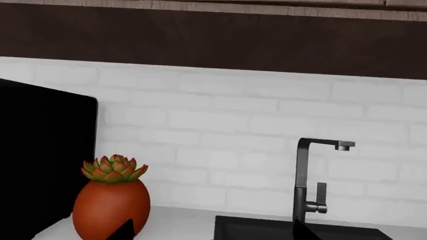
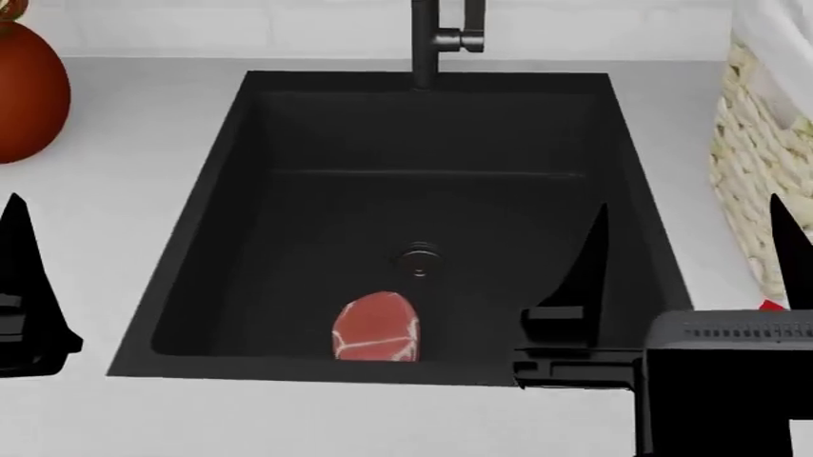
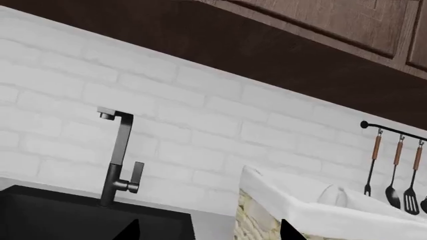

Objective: Turn the sink spout to the right.

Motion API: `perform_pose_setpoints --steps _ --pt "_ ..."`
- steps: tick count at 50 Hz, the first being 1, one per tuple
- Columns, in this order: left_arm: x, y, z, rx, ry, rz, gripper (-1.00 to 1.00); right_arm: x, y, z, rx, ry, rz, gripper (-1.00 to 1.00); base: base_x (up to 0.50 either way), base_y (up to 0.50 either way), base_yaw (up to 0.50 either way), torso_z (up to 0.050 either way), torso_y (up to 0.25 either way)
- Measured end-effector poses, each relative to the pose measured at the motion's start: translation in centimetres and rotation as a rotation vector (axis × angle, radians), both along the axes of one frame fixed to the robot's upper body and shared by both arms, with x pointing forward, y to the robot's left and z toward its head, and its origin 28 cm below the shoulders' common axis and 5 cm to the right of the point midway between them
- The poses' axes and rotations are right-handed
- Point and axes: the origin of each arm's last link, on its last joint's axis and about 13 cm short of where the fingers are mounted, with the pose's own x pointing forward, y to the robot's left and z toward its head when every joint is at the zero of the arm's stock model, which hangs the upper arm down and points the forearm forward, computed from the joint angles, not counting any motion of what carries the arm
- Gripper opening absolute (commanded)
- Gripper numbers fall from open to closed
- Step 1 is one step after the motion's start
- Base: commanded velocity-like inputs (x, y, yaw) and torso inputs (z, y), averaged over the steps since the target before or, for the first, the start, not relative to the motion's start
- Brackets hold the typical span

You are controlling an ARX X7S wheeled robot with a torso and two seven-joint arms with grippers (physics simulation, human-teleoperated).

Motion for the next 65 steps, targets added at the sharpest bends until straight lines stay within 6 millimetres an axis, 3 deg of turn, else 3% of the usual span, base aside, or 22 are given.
perform_pose_setpoints --steps 45,65 --pt "0.0 -0.08 -0.41 0.002 0.011 -0.007 1.0 -0.04 -0.04 -0.55 0.014 0.008 -0.014 1.0 0.24 0.05 0.0 0.0 0.0" --pt "0.03 -0.13 -0.46 -0.002 0.011 -0.012 1.0 0.0 -0.07 -0.53 0.019 0.007 -0.025 1.0 0.05 0.0 0.0 0.0 0.0"
